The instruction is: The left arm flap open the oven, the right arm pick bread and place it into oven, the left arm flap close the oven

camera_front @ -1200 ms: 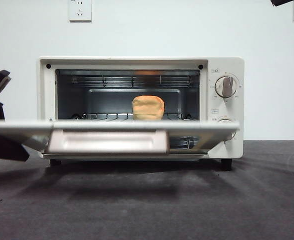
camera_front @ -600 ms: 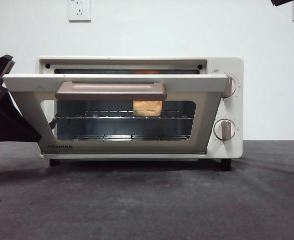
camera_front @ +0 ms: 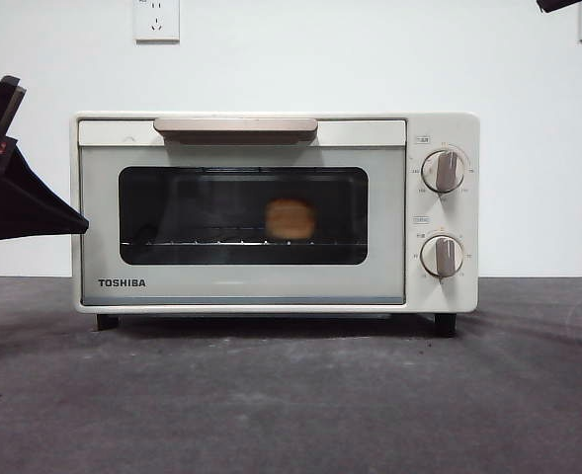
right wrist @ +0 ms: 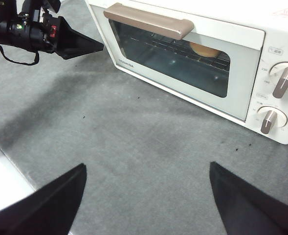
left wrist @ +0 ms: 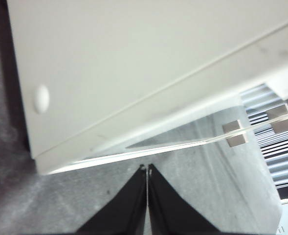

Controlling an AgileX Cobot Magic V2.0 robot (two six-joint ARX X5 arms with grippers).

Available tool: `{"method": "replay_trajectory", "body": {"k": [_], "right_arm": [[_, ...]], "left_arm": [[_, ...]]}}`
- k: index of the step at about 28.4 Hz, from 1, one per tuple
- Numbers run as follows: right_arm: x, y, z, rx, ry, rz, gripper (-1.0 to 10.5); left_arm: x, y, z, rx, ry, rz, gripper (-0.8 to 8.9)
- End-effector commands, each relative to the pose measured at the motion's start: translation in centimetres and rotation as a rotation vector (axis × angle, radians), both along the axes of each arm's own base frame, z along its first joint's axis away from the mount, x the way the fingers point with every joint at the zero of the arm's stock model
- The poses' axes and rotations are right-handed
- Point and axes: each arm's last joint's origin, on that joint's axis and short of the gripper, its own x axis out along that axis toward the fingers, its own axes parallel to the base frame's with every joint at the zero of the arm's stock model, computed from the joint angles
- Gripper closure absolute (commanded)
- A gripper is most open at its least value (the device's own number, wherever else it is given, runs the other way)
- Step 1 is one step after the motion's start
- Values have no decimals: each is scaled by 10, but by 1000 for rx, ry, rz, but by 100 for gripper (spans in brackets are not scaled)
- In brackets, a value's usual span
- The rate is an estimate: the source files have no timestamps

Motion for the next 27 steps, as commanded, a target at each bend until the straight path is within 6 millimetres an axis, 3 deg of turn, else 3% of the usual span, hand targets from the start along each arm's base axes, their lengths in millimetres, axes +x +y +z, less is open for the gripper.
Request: {"method": "replay_trajectory", "body": {"k": [1,7,12,19,27], "right_arm": [[0,2,3,13,-1,2,546],[0,2,3,11,-2,-1,546],[0,2,3,11,-3,-1,546],[1,1,3,1,-15,-19,546],[1,1,3,-1,-19,-21,546]], "left_arm": [[3,0,2,-7,-11,-2,803],[-4,-2,14,-16,-39,-26,803],[-20,-5,42,-2,-128,-21,802],[-61,-11,86,104,-229,18,802],[-116,-16,137,345,-285,30,802]]}}
